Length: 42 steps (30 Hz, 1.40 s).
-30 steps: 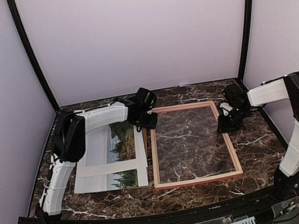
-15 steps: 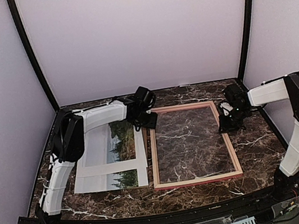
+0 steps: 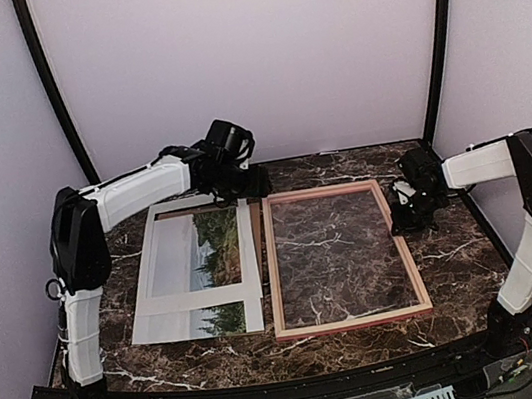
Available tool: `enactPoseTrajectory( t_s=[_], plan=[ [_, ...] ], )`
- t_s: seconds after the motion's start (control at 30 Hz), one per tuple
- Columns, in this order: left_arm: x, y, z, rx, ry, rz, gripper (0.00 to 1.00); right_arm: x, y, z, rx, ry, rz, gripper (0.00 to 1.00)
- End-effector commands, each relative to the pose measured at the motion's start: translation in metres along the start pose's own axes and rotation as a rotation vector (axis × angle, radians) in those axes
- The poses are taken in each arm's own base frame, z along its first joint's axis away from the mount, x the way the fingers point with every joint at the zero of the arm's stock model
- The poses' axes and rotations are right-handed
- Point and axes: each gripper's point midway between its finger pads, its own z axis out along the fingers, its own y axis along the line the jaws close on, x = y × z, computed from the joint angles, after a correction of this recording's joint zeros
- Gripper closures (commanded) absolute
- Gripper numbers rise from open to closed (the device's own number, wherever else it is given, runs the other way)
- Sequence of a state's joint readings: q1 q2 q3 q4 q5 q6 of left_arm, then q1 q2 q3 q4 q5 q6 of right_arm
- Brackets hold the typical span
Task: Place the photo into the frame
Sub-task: Press the glass panel onto the frame body, then move the frame body to the center of the board, then pick up the mat board from the photo.
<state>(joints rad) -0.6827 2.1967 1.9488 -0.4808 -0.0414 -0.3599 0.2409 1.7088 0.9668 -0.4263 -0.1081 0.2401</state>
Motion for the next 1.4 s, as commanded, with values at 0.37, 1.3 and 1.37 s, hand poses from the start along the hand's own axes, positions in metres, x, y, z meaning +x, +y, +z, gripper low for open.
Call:
enactPoseTrajectory(
  t_s=[0.37, 1.3, 1.37],
  plan=[
    [0.009, 0.101, -0.086, -0.113, -0.063, -0.139, 0.32, 0.024, -0.036, -0.018, 0.165, 0.048, 0.004, 0.85],
    [0.126, 0.278, -0.129, -0.087, 0.133, -0.502, 0.22, -0.052, 0.281, -0.033, -0.418, -0.164, -0.293, 0.30],
    [0.132, 0.285, -0.124, -0.089, 0.157, -0.509, 0.22, -0.047, 0.307, -0.021, -0.441, -0.140, -0.319, 0.31]
  ],
)
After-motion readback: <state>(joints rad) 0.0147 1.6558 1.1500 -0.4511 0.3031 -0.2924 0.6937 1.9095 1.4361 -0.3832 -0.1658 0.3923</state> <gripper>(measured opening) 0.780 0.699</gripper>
